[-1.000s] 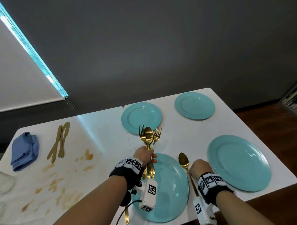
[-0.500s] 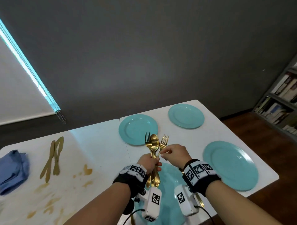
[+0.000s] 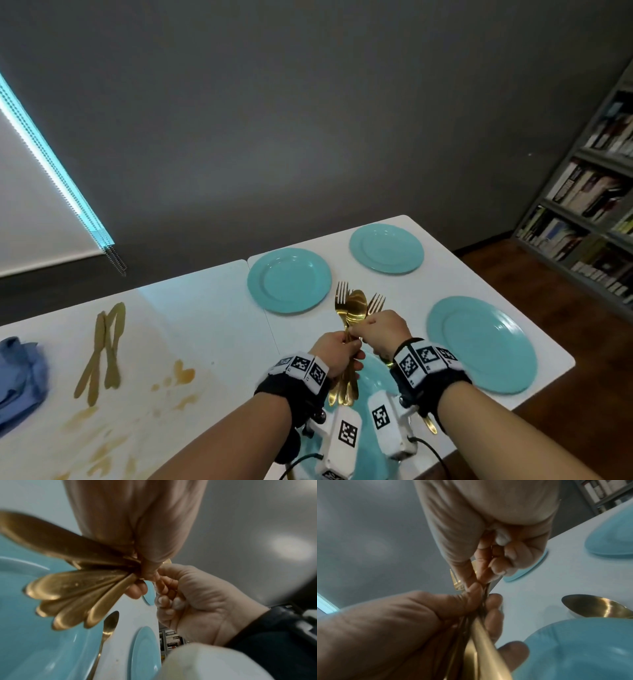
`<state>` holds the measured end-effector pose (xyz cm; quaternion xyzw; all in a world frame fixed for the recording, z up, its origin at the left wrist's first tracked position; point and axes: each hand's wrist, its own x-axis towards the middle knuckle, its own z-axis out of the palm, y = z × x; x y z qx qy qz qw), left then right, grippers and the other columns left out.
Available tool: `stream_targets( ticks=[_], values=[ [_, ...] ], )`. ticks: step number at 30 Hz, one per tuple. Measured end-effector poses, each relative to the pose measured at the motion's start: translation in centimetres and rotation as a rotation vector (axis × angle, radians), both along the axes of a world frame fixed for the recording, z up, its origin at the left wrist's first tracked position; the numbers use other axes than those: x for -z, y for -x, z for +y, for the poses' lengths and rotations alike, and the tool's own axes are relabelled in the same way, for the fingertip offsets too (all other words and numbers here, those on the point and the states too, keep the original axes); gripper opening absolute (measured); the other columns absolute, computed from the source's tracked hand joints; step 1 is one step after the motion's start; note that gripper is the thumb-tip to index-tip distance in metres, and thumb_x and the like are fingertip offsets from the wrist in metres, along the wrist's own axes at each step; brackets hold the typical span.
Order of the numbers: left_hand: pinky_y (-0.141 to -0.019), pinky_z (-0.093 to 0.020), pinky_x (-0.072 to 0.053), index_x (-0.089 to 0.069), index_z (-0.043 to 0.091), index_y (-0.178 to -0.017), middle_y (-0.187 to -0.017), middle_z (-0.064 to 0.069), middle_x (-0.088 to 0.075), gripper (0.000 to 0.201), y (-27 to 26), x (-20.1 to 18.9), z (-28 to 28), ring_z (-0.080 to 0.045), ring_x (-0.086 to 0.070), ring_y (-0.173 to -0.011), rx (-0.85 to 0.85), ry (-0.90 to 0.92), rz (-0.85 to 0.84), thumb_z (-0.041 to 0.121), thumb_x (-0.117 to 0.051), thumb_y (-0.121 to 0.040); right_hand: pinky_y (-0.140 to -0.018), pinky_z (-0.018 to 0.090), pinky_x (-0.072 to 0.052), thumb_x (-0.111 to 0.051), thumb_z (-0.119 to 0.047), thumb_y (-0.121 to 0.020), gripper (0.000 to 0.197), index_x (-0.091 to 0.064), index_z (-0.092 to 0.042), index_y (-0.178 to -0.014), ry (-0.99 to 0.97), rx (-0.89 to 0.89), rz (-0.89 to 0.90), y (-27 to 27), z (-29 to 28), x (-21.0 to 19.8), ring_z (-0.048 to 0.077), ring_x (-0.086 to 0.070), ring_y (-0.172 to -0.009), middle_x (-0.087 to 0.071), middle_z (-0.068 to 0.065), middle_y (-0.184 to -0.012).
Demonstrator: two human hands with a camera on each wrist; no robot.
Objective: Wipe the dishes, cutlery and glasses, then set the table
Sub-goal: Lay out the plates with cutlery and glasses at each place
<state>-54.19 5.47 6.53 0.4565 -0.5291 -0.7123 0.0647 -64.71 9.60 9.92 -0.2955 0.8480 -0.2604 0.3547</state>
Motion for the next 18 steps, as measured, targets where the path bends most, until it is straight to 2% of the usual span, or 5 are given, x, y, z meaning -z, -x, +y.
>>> stream_targets(
  ticks=[7,10,12,15,18],
  values=[
    [-0.069,-0.037,-0.055,-0.053,0.012,-0.085,-0.074,-0.006,-0.056,0.018,2.4,0.2,-0.2,-0.016,-0.052,-0.057,-0.008,-0.052,-0.018,0.01,-0.041,-0.099,-0.043,0.023,-0.033,-0.076,-0.021,-0.073,0.025,-0.058,-0.008,-0.061,-0.049,0.119,-0.168,2.4,-0.5,1.0,0.018,-0.042,-0.044,-0.049,0.006,-0.052],
    [-0.068,-0.036,-0.055,-0.053,0.011,-0.084,-0.075,-0.007,-0.056,0.019,4.0,-0.2,-0.5,-0.016,-0.053,-0.058,-0.014,-0.048,-0.039,0.009,-0.042,-0.099,-0.044,0.024,-0.035,-0.073,-0.021,-0.074,0.023,-0.06,-0.006,-0.063,-0.03,0.14,-0.214,4.2,-0.9,1.5,0.019,-0.046,-0.045,-0.053,0.008,-0.052],
    [-0.069,-0.039,-0.055,-0.055,0.011,-0.086,-0.076,-0.007,-0.058,0.016,5.4,-0.2,-0.6,-0.017,-0.055,-0.06,-0.006,-0.029,-0.057,0.013,-0.044,-0.099,-0.044,0.025,-0.036,-0.071,-0.018,-0.076,0.019,-0.062,-0.005,-0.065,0.001,0.166,-0.274,5.6,-1.1,1.7,0.021,-0.052,-0.048,-0.06,0.01,-0.056],
    [-0.084,-0.046,-0.055,-0.059,0.009,-0.097,-0.082,-0.007,-0.064,0.017,7.8,0.4,-0.9,-0.023,-0.06,-0.071,0.027,0.032,-0.097,0.022,-0.049,-0.096,-0.048,0.026,-0.037,-0.069,-0.017,-0.078,0.015,-0.065,-0.005,-0.07,0.049,0.215,-0.352,8.3,-1.3,2.0,0.023,-0.055,-0.056,-0.068,0.013,-0.07],
    [-0.062,-0.028,-0.049,-0.059,0.012,-0.097,-0.087,-0.006,-0.066,0.019,10.2,0.4,-1.0,-0.015,-0.056,-0.063,-0.005,0.064,-0.155,0.027,-0.046,-0.098,-0.049,0.027,-0.033,-0.065,-0.019,-0.081,0.017,-0.063,-0.005,-0.07,0.113,0.297,-0.375,12.0,-1.5,2.4,0.023,-0.048,-0.058,-0.065,0.014,-0.074]
  ],
)
